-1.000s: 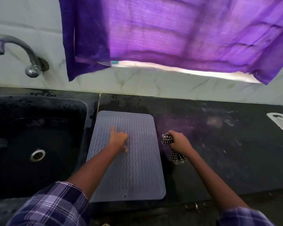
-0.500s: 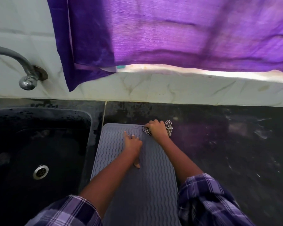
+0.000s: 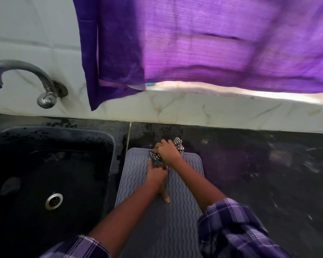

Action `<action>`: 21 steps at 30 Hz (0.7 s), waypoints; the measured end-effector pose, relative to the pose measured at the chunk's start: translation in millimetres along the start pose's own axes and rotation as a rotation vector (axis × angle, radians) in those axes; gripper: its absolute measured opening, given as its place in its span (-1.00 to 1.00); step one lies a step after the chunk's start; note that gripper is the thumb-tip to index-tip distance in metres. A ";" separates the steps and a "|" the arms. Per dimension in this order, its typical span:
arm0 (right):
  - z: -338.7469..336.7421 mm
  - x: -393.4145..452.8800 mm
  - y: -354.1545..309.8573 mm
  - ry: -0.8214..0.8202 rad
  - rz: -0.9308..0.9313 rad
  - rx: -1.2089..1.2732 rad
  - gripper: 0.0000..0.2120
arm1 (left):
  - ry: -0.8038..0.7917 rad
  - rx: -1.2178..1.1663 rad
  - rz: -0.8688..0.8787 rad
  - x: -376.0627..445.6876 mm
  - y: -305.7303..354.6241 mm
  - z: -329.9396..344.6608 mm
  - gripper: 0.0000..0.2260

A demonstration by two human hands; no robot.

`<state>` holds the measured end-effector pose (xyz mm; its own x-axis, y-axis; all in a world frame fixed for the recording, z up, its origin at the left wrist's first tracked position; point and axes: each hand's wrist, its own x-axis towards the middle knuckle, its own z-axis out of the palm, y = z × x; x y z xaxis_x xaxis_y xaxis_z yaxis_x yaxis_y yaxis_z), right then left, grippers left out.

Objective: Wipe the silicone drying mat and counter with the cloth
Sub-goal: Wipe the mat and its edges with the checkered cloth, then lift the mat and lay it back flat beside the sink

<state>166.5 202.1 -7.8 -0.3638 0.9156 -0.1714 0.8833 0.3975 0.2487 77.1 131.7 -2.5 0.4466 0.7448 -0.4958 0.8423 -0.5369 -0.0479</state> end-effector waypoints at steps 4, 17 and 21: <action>14.2 -25.2 32.4 -0.038 0.139 0.017 -0.65 | 0.003 0.050 0.029 0.7 0.3 -5.1 0.07; 16.4 -196.8 109.1 -0.024 0.899 0.446 -0.72 | -0.028 0.091 0.049 -3.2 5.5 -8.0 0.13; 27.8 -231.3 125.4 -0.198 0.904 0.286 -0.64 | -0.034 0.067 0.023 -2.6 6.4 -6.6 0.12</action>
<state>369.6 38.5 36.5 0.5214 0.8311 -0.1933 0.8532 -0.5054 0.1286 83.3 128.9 4.2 0.4538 0.7187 -0.5268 0.8092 -0.5799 -0.0941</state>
